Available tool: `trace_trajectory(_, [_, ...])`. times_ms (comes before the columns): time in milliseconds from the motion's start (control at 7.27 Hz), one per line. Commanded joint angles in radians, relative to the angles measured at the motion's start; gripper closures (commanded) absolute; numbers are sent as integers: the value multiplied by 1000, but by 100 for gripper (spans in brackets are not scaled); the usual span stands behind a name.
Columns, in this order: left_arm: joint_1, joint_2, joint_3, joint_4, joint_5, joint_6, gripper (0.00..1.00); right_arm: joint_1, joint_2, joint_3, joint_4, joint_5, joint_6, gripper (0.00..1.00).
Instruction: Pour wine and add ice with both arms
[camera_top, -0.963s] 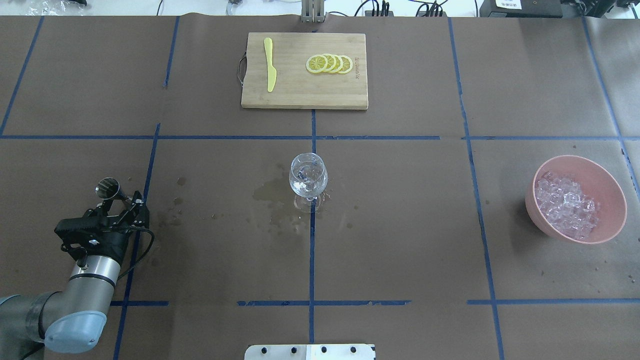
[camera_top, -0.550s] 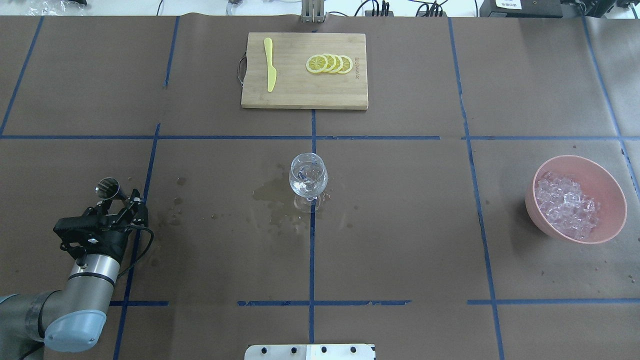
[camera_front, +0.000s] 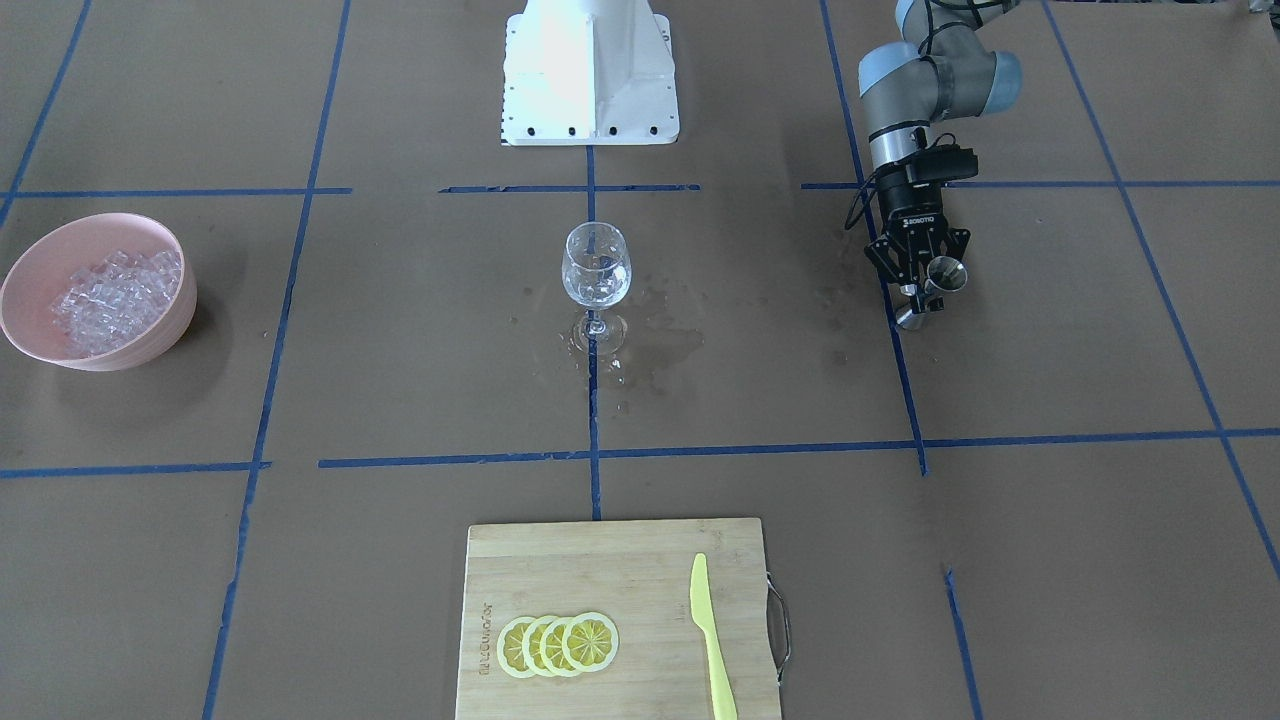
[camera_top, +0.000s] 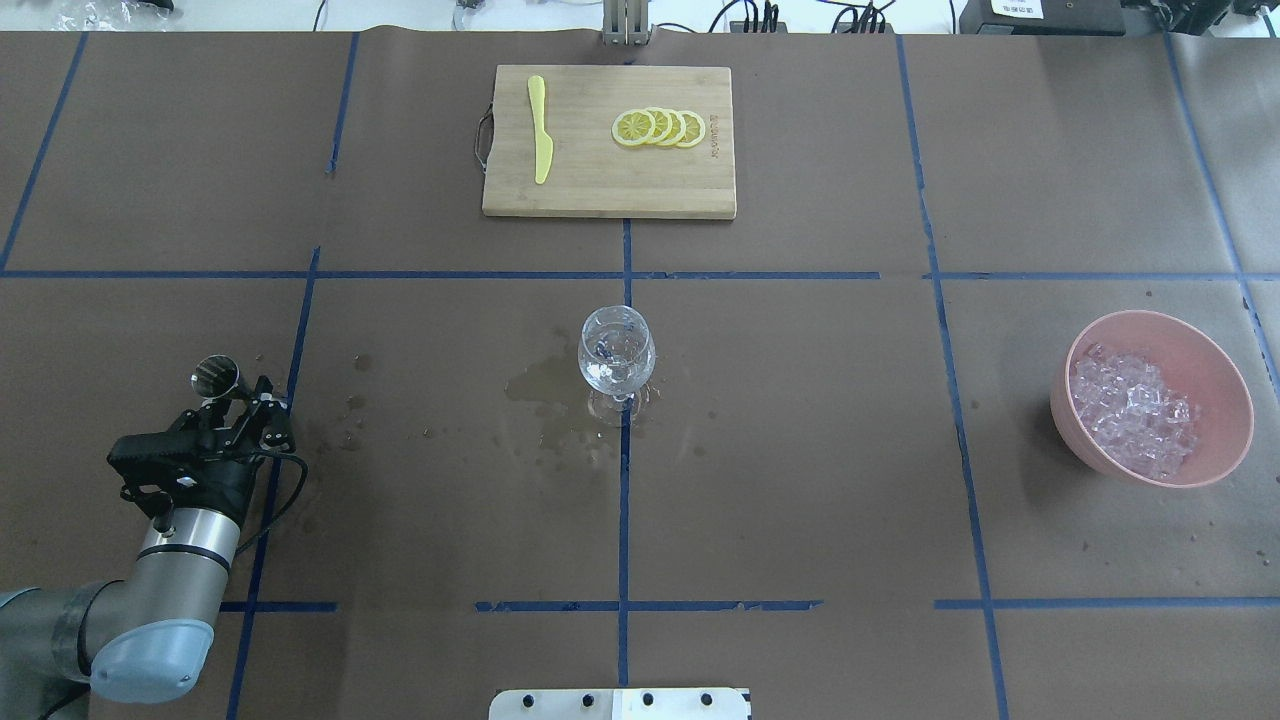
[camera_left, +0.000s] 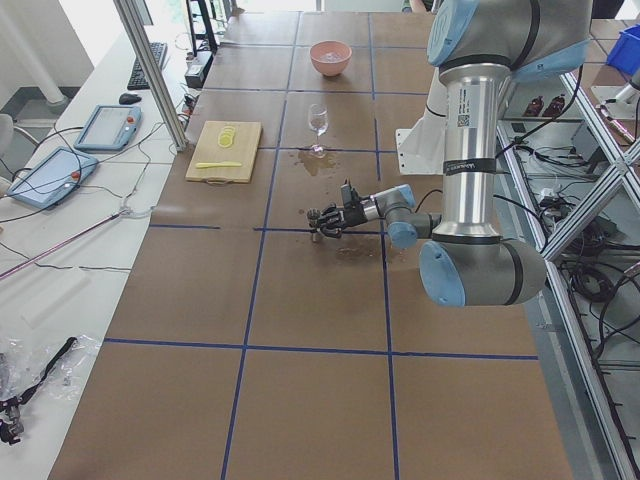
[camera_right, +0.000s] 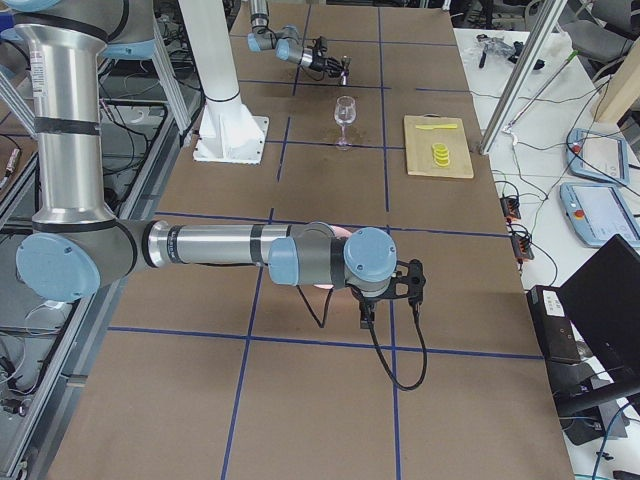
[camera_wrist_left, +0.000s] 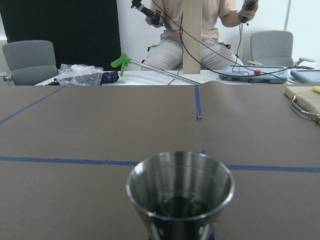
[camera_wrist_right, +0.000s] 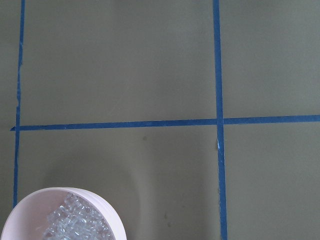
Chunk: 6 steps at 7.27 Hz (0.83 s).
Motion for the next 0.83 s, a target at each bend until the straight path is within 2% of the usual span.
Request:
trace_trajectory(0, [-3,10,-34,0,13,0,100,0,-1,3,0,1,0,0])
trace_trajectory(275, [-44,12,-78,-2,14,10,100,0,1,12,2,1,0,0])
trace_trajectory(550, [-77,-3,-168,-3,10,92,100,0,-2,23,3,0,-2,0])
trace_trajectory(688, [-83,-40,-180,-5,5,159,100,0,-2,21,2,0,-2,0])
